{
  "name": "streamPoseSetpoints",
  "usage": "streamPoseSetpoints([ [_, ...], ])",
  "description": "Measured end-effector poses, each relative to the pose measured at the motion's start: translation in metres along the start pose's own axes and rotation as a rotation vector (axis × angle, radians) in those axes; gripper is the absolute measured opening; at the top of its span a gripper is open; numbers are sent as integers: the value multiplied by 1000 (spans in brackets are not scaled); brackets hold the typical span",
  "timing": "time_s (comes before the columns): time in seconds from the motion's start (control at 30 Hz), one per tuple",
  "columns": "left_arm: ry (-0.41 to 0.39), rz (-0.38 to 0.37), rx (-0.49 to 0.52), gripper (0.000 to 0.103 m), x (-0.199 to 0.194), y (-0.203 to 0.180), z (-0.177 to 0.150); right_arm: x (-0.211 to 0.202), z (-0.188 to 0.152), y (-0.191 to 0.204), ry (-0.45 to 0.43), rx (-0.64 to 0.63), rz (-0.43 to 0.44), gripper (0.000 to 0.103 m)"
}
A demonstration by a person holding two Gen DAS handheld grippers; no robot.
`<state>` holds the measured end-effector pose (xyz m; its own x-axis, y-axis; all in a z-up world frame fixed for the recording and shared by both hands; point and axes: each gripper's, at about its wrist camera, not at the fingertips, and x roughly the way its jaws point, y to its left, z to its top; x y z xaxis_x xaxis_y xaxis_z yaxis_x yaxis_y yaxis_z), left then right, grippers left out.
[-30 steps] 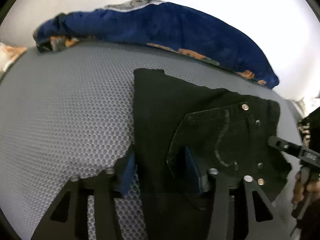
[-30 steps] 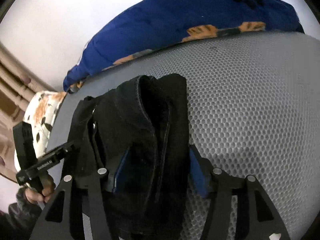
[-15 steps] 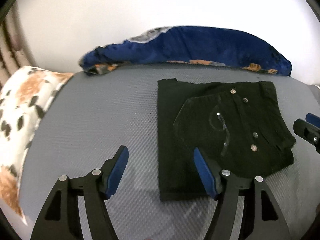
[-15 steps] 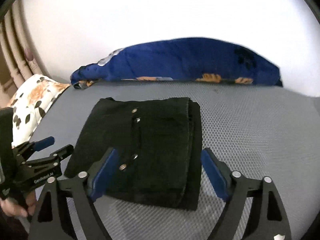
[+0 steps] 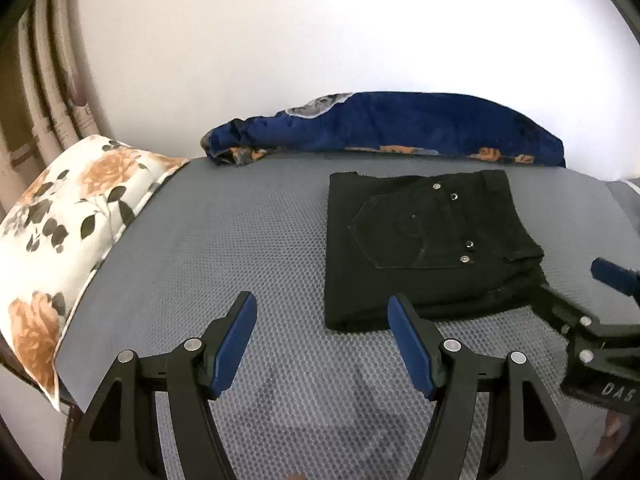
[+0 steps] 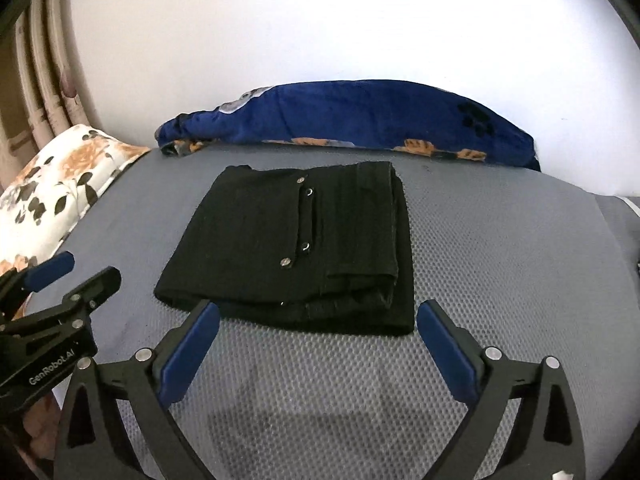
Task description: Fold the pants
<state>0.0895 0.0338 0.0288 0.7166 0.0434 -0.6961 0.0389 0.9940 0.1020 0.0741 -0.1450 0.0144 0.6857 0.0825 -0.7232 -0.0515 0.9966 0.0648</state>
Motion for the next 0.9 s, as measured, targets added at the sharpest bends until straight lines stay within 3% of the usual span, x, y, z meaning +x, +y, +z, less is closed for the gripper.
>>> streamPoseSetpoints([
  [0.33,-28,6,-30,69,-19,0,-12,-16,-10,5,-14,1,-2,99],
  [0.63,-11,42,-49,69,-21,6,-15,-16,-17,9,10,14,22,99],
  [0.9,-4,25,-61,69,-19,10,-17,-14,-19,12,21,13,25,99],
])
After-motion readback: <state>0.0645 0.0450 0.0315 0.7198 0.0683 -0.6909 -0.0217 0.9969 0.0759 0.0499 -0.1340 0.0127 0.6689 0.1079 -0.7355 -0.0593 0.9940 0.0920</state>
